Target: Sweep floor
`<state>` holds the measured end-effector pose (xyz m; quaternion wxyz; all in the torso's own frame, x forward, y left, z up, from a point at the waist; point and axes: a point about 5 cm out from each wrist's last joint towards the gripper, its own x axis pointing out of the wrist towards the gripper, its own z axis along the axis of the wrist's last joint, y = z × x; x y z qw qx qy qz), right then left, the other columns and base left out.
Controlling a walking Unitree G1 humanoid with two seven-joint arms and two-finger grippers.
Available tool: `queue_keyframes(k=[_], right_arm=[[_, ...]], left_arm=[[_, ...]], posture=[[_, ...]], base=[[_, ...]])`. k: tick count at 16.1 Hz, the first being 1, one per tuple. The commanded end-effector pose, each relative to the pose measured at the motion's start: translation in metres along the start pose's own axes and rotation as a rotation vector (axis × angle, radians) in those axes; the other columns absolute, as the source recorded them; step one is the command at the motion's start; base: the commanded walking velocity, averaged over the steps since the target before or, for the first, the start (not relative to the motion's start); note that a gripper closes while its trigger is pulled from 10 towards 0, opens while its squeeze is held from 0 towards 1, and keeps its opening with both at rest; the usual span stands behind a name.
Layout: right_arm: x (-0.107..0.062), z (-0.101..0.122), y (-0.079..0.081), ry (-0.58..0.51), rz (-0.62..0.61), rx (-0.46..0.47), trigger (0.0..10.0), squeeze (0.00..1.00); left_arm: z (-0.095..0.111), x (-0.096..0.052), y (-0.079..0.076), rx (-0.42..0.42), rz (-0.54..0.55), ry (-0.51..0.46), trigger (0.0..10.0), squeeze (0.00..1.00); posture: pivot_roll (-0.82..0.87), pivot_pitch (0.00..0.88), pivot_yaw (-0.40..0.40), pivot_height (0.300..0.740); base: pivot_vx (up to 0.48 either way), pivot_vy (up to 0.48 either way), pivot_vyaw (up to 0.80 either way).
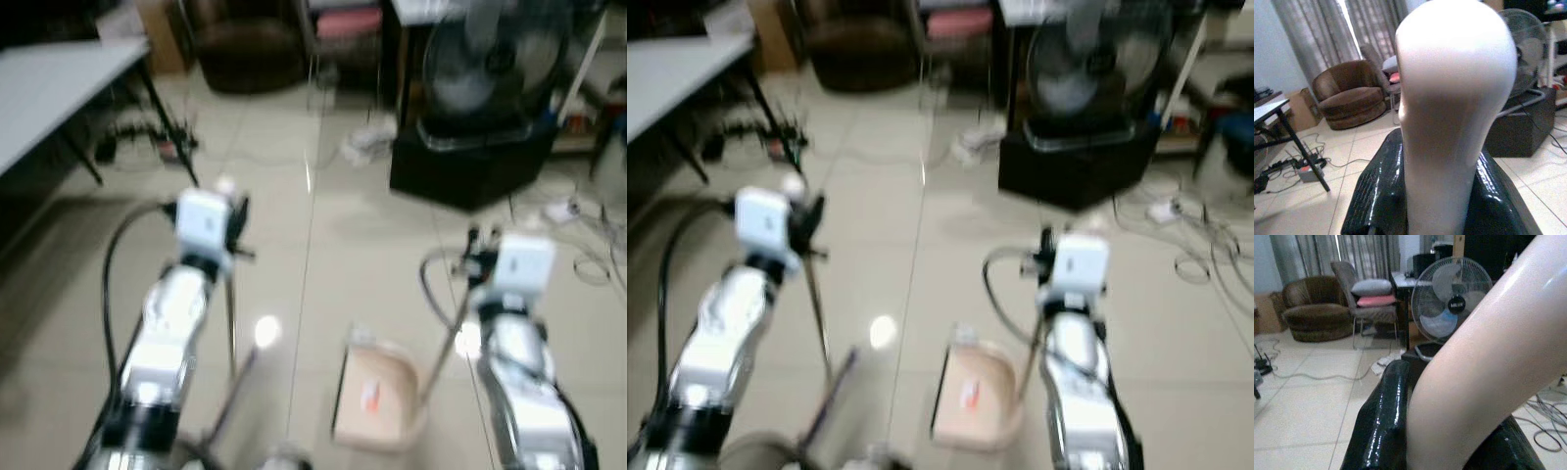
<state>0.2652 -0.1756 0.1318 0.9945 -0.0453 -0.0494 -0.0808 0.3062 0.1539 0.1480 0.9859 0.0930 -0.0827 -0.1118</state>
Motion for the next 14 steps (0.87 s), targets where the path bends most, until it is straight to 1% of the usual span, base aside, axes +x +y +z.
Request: queue_keyframes(k=[1, 3, 5, 7, 9, 14], right_arm=[[0.007, 0.02, 0.001, -0.058, -0.008, -0.017, 10.0, 0.0], [0.011, 0.028, 0.001, -0.072, -0.002, -0.037, 10.0, 0.0], [0.011, 0.03, -0.002, -0.064, -0.025, -0.014, 10.0, 0.0], [0.012, 0.031, -0.006, -0.053, -0.04, -0.003, 10.0, 0.0], [0.011, 0.032, -0.007, -0.045, -0.048, 0.0, 10.0, 0.0], [0.008, 0.034, -0.01, -0.03, -0.061, -0.005, 10.0, 0.0]], left_arm=[[0.012, -0.002, 0.0, 0.069, -0.011, -0.055, 10.0, 0.0], [0.011, -0.006, -0.006, 0.099, -0.02, -0.064, 10.0, 0.0], [0.012, -0.009, -0.01, 0.065, -0.019, -0.047, 10.0, 0.0], [0.013, -0.01, -0.013, 0.079, -0.032, -0.044, 10.0, 0.0], [0.015, -0.01, -0.016, 0.075, -0.046, -0.061, 10.0, 0.0], [0.016, -0.011, -0.025, 0.054, -0.065, -0.064, 10.0, 0.0]], posture=[[-0.1, 0.022, 0.115, 0.74], [-0.1, 0.018, 0.11, 0.74], [-0.1, 0.014, 0.108, 0.74], [-0.11, 0.01, 0.113, 0.74], [-0.12, 0.008, 0.117, 0.74], [-0.13, 0.008, 0.111, 0.74]], base=[[0.0, 0.0, 0.0], [0.0, 0.0, 0.0], [0.0, 0.0, 0.0], [0.0, 0.0, 0.0], [0.0, 0.0, -0.53], [0.362, 0.0, -0.8]])
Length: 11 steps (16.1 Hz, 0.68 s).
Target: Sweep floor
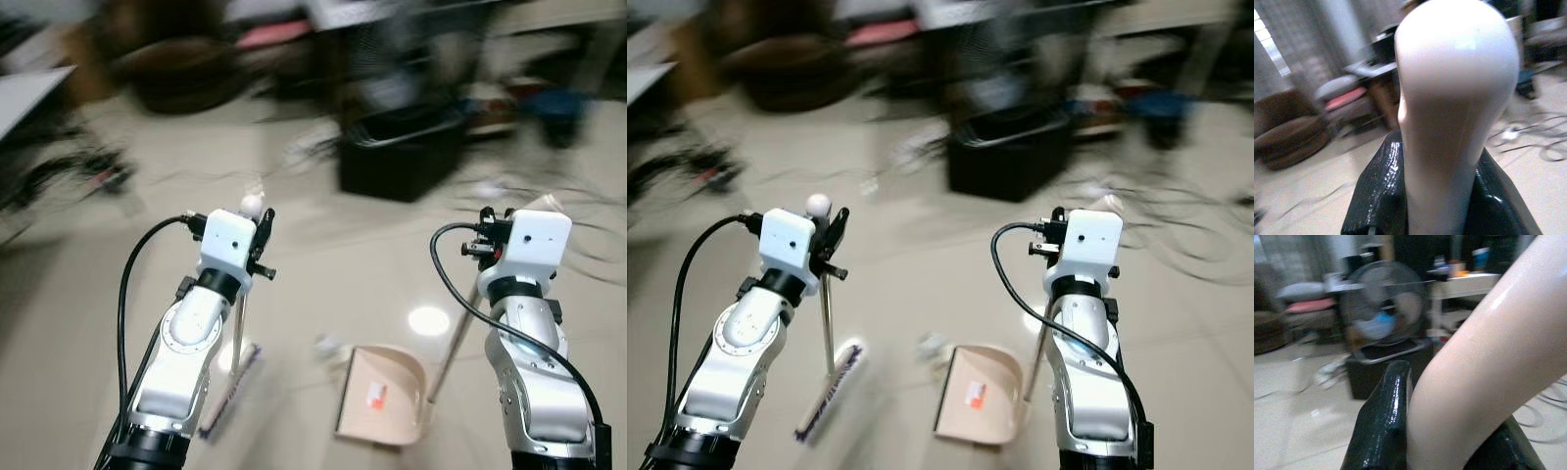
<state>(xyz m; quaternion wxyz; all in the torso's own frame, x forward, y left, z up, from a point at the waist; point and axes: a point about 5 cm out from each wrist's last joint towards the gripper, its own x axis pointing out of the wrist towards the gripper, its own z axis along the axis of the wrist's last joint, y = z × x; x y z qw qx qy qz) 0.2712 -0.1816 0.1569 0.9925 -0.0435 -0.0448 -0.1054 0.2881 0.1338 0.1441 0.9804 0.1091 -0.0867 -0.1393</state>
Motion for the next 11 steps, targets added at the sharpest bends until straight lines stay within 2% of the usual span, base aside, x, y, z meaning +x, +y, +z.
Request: queue_keyframes(k=[1, 3, 10, 11], right_arm=[[-0.002, 0.01, -0.004, -0.039, -0.01, -0.006, 10.0, 0.0], [0.0, 0.009, -0.002, -0.034, 0.003, -0.012, 10.0, 0.0], [0.001, 0.001, 0.012, 0.014, 0.107, -0.013, 10.0, 0.0], [0.001, -0.001, 0.014, 0.023, 0.128, -0.038, 10.0, 0.0]], left_arm=[[0.013, 0.002, -0.002, 0.021, -0.006, -0.053, 10.0, 0.0], [0.015, 0.003, -0.003, 0.022, -0.004, -0.059, 10.0, 0.0], [0.014, 0.003, 0.001, 0.044, 0.023, -0.048, 10.0, 0.0], [0.014, 0.002, 0.001, 0.047, 0.025, -0.047, 10.0, 0.0]], posture=[[-0.13, 0.008, 0.111, 0.74], [-0.13, 0.007, 0.109, 0.74], [-0.12, 0.014, 0.105, 0.74], [-0.11, 0.015, 0.104, 0.74]], base=[[0.401, 0.0, -0.8], [0.42, 0.0, -0.63], [0.421, 0.0, 0.0], [0.386, 0.0, 0.8]])
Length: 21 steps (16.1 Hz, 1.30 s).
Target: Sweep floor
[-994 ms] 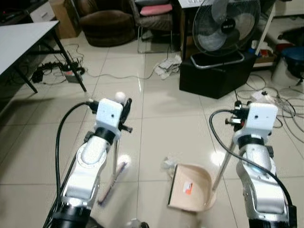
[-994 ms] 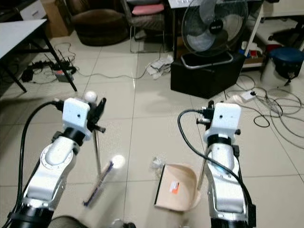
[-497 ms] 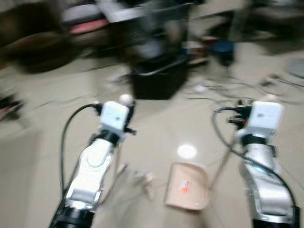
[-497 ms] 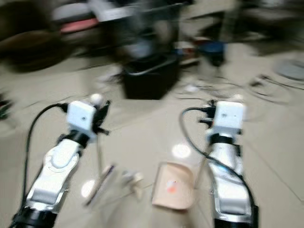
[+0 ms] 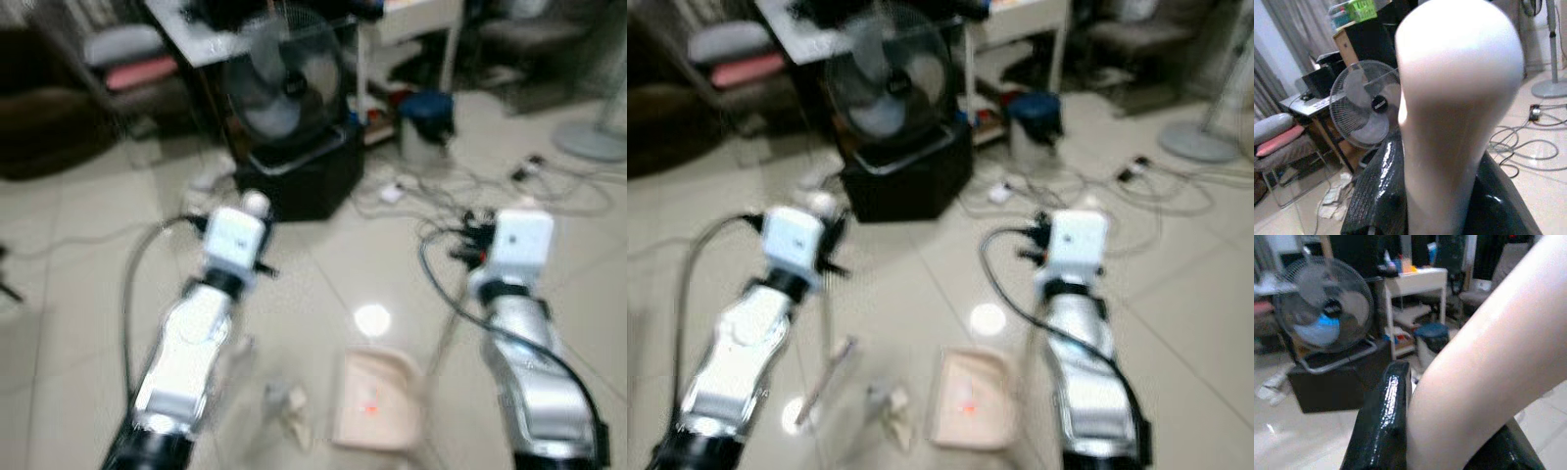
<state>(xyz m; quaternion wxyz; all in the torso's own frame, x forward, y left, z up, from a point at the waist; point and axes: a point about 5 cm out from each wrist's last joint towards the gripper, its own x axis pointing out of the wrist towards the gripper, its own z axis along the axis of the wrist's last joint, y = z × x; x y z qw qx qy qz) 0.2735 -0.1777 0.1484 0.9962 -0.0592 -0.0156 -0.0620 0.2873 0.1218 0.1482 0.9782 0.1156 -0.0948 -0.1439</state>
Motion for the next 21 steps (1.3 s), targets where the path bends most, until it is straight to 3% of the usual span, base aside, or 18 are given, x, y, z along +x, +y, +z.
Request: queue_keyframes(k=[1, 5, 8, 11, 13, 15, 21], right_arm=[[0.001, 0.007, 0.011, -0.025, 0.058, -0.019, 10.0, 0.0], [0.002, -0.004, 0.016, 0.012, 0.064, 0.027, 10.0, 0.0], [0.006, -0.007, 0.016, -0.017, 0.057, 0.017, 10.0, 0.0], [0.016, -0.003, 0.018, -0.084, 0.096, -0.044, 10.0, 0.0], [0.026, 0.002, 0.014, -0.136, 0.13, -0.1, 10.0, 0.0], [0.036, 0.007, 0.008, -0.173, 0.126, -0.132, 10.0, 0.0], [0.044, -0.004, 0.017, -0.204, 0.19, -0.167, 10.0, 0.0]], left_arm=[[0.008, -0.001, 0.012, 0.036, 0.037, -0.031, 10.0, 0.0], [0.0, -0.01, 0.018, 0.035, 0.07, 0.027, 10.0, 0.0], [-0.01, -0.014, 0.03, 0.025, 0.169, 0.047, 10.0, 0.0], [-0.016, -0.003, 0.033, 0.044, 0.2, 0.038, 10.0, 0.0], [-0.023, 0.009, 0.03, -0.025, 0.229, 0.075, 10.0, 0.0], [-0.03, 0.02, 0.027, -0.049, 0.237, 0.08, 10.0, 0.0], [-0.043, 0.022, 0.035, -0.03, 0.322, 0.089, 10.0, 0.0]], posture=[[-0.1, 0.021, 0.101, 0.74], [-0.07, 0.041, 0.106, 0.74], [-0.05, 0.092, 0.079, 0.74], [-0.05, 0.129, 0.097, 0.74], [-0.07, 0.164, 0.13, 0.74], [-0.07, 0.207, 0.113, 0.74], [-0.01, 0.308, 0.102, 0.74]], base=[[0.382, 0.0, 0.8], [0.168, 0.0, 0.2], [0.0, 0.0, 0.0], [0.0, 0.0, 0.0], [0.0, 0.0, 0.0], [0.0, 0.0, 0.0], [0.0, 0.0, 0.0]])
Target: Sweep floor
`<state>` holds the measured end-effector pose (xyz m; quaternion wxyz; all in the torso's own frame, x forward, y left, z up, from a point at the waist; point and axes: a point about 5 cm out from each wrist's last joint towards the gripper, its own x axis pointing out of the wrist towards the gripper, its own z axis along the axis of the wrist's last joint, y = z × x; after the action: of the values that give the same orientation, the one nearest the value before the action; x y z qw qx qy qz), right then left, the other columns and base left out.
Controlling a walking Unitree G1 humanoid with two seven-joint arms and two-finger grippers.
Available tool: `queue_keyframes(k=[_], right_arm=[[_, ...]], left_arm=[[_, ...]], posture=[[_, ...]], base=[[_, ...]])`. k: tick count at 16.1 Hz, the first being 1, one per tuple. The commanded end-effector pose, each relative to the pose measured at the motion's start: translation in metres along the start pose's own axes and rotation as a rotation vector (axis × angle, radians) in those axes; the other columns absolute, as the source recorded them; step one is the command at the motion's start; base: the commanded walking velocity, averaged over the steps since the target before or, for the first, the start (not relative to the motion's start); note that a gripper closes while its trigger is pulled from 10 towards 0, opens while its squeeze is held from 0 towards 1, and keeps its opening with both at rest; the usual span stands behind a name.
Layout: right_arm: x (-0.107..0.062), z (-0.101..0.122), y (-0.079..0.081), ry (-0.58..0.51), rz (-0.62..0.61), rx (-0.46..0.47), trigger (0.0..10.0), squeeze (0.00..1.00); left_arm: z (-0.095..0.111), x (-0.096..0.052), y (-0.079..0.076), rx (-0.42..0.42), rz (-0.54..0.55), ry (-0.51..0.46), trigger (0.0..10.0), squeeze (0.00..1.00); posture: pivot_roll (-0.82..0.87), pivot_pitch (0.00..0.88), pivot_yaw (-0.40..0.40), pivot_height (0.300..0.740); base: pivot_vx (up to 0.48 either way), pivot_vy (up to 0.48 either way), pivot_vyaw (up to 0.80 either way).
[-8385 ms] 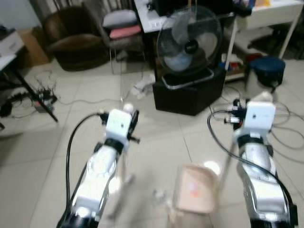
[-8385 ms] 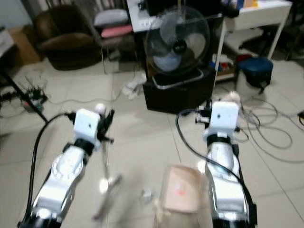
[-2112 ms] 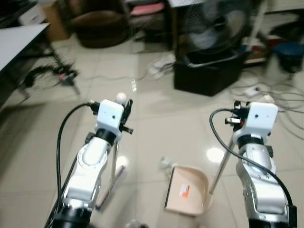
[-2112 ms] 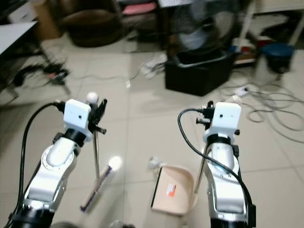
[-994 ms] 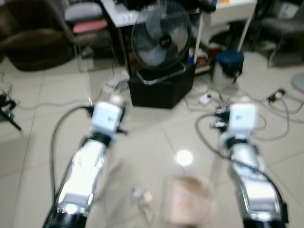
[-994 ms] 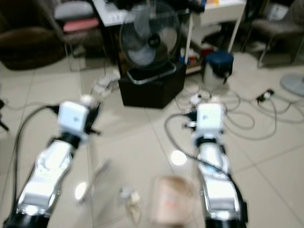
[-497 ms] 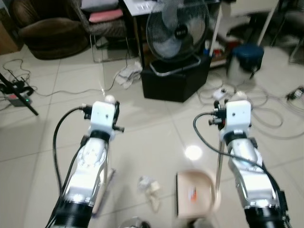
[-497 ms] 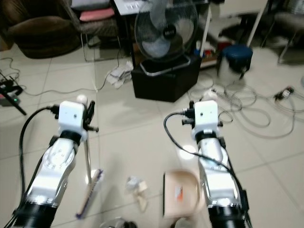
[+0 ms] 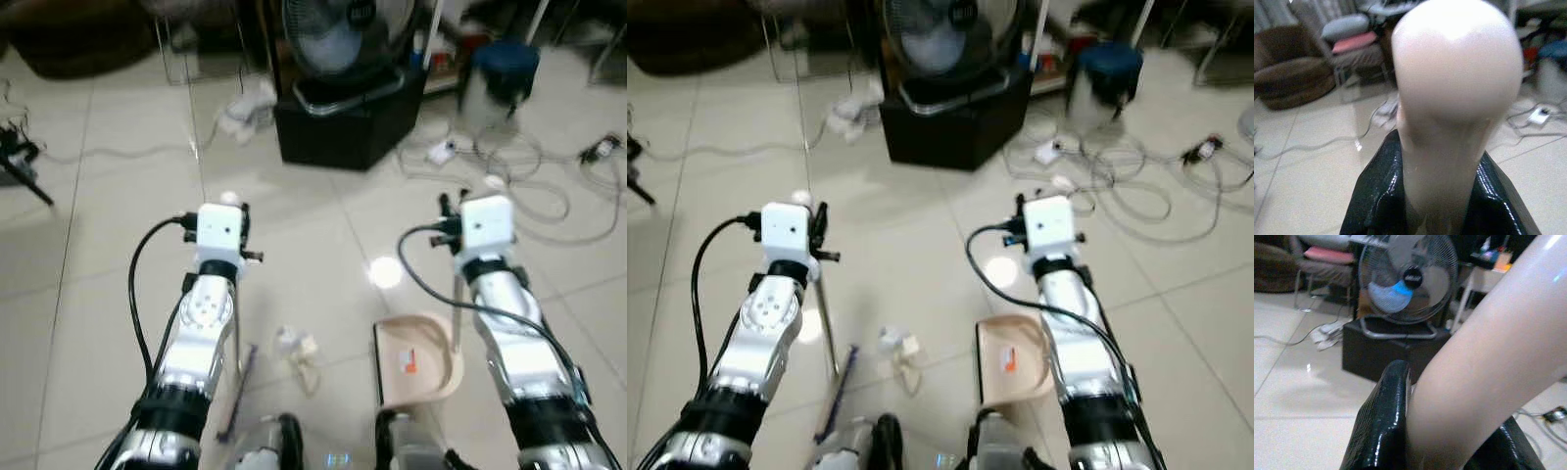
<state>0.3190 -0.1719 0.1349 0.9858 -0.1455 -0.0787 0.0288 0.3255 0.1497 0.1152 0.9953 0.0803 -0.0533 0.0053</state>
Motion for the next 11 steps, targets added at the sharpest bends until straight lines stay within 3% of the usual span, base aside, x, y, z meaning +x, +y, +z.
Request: queue_keyframes(k=[1, 5, 11], right_arm=[[0.005, 0.009, 0.004, -0.062, 0.013, -0.008, 10.0, 0.0], [0.019, 0.008, 0.03, -0.104, 0.061, 0.0, 10.0, 0.0], [0.013, 0.011, 0.083, -0.146, 0.185, 0.043, 10.0, 0.0]], left_arm=[[0.002, 0.002, 0.008, 0.015, 0.042, -0.021, 10.0, 0.0], [-0.006, 0.009, 0.005, -0.014, 0.089, 0.002, 10.0, 0.0], [-0.008, 0.017, -0.004, -0.042, 0.097, 0.006, 10.0, 0.0]], posture=[[-0.01, 0.31, 0.104, 0.74], [0.0, 0.348, 0.115, 0.74], [0.0, 0.356, 0.097, 0.74]], base=[[0.0, 0.0, 0.0], [0.0, 0.0, 0.0], [0.0, 0.0, 0.0]])
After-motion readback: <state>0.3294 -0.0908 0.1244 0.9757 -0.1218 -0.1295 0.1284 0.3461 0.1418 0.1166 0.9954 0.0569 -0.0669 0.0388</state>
